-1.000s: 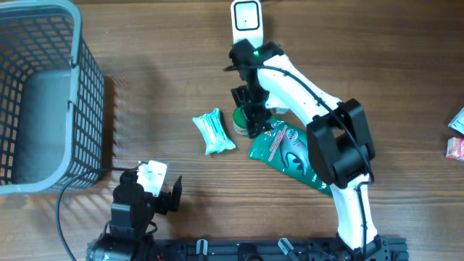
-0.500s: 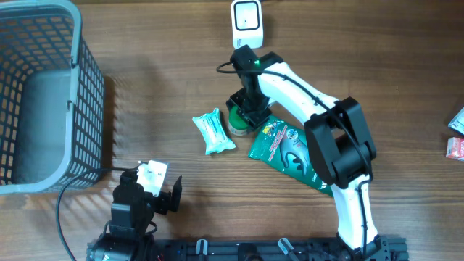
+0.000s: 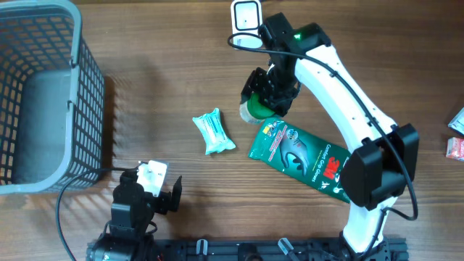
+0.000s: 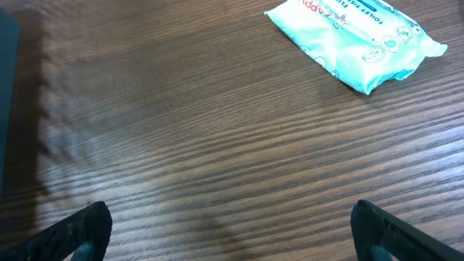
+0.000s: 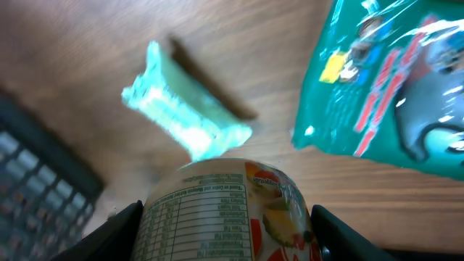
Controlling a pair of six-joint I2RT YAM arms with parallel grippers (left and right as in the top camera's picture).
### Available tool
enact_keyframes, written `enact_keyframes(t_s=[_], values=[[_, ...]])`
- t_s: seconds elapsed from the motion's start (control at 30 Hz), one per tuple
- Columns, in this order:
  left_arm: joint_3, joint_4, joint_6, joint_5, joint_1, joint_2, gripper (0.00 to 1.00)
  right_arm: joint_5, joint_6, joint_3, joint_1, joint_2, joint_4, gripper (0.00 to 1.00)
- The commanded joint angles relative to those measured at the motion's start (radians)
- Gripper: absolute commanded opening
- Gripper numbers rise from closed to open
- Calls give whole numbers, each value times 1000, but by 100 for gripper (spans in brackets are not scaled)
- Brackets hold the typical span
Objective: Scan the item barcode
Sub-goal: 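Lift jar with right gripper up to the scanner, then hold jar at scanner and rotate it to show the label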
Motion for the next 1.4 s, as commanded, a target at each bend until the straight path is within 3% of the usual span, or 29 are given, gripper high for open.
enact_keyframes(t_s=[0.0, 0.1, 0.27, 0.33, 0.5, 0.6, 0.7, 0.73, 0.77, 0.83, 1.0, 1.17, 1.27, 1.37], values=[[-2, 0, -10, 5, -3, -5, 100, -230, -102, 28, 0, -39, -24, 68], [-2, 0, -10, 5, -3, -5, 100, -434, -180, 28, 0, -39, -100, 70], [-2, 0, -10, 5, -3, -5, 100, -388, -244, 28, 0, -39, -181, 70], [-2, 0, -10, 5, -3, -5, 100, -201, -249, 28, 0, -39, -138, 71], [-2, 0, -10, 5, -3, -5, 100, 302, -254, 27, 0, -37, 233, 72], [-2, 0, -10, 5, -3, -5, 100, 476, -293, 25, 0, -28, 452, 79], [-2, 0, -10, 5, -3, -5, 100, 484, -384, 14, 0, 30, 657, 79], [-2, 0, -10, 5, -3, -5, 100, 476, -380, 14, 0, 46, 642, 96], [-2, 0, -10, 5, -3, -5, 100, 465, -362, 14, 2, 55, 615, 100], [-2, 0, -10, 5, -3, -5, 100, 465, -306, 14, 2, 60, 558, 100], [-2, 0, -10, 5, -3, -5, 100, 518, -357, 14, 2, 106, 552, 100], [-2, 0, -10, 5, -3, -5, 100, 481, -190, 14, 3, 171, 577, 100], [-2, 0, -9, 5, -3, -5, 100, 341, -145, 16, 3, 171, 645, 100], [-2, 0, -10, 5, -3, -5, 100, 339, -123, 16, 3, 171, 674, 100]])
